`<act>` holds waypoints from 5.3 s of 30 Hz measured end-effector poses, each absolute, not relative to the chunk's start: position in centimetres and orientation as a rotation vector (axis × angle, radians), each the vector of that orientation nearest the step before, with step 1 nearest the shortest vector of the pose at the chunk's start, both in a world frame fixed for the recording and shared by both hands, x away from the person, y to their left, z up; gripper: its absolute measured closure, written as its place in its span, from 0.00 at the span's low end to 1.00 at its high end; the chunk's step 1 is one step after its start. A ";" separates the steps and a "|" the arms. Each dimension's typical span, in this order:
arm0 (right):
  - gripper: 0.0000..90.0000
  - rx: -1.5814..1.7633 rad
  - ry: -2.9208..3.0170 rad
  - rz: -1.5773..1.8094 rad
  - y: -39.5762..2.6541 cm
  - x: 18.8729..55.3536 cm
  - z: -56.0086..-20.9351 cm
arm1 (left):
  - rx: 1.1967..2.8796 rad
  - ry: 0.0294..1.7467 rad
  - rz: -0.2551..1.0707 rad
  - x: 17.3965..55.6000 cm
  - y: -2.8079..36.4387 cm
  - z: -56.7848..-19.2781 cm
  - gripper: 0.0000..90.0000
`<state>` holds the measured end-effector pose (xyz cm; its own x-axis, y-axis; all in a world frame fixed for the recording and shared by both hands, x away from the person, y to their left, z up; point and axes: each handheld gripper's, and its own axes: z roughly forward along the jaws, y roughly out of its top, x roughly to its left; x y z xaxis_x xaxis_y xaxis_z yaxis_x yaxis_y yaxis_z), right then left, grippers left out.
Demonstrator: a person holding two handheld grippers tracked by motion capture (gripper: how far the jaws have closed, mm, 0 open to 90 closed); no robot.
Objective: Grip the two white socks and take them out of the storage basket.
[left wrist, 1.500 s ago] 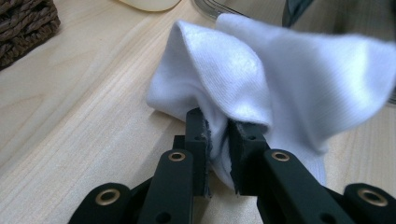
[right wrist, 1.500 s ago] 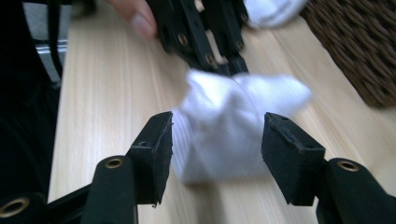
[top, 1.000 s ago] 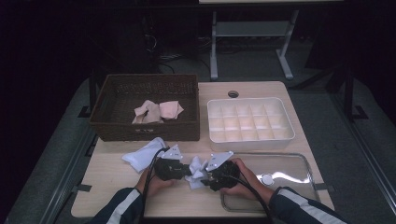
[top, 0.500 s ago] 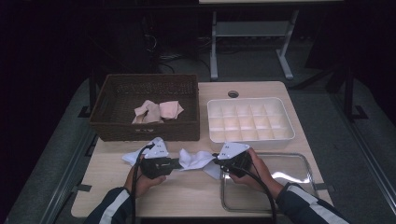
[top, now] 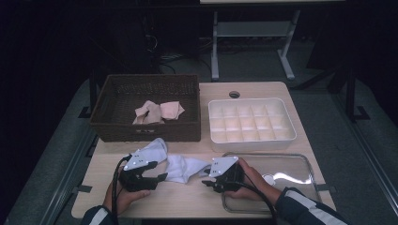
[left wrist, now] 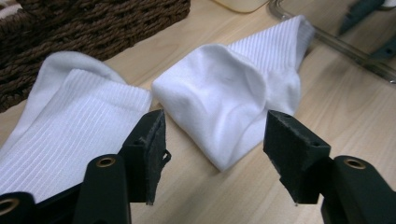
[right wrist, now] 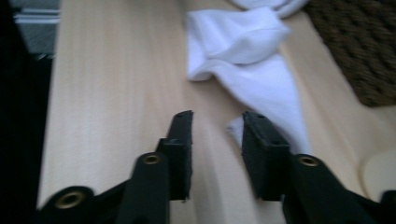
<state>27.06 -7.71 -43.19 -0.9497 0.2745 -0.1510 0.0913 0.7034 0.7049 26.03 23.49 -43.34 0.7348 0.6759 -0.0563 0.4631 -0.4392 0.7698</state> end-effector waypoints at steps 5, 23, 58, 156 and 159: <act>0.56 0.496 2.650 1.042 -8.5 28.9 -43.8 | 2.155 0.745 0.321 26.5 21.2 -43.2 0.38; 0.64 0.654 2.724 0.978 -8.1 31.9 -46.2 | 2.277 0.700 0.210 30.2 17.3 -45.8 0.78; 0.67 0.145 2.778 0.992 -8.8 26.4 -44.7 | 1.962 0.933 0.342 27.1 26.7 -41.5 0.55; 0.76 0.454 2.653 1.003 -6.2 30.3 -44.9 | 2.197 0.811 0.371 27.9 24.6 -42.8 0.54; 0.73 0.452 2.681 1.007 -5.9 30.2 -45.2 | 2.220 0.861 0.396 29.5 25.1 -43.3 0.51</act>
<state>30.16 -5.89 -45.19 -0.9229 0.3674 -0.1149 0.2008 0.7142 0.6706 29.49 25.13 -43.31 0.7306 0.6823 0.0266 0.4639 -0.5245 0.7139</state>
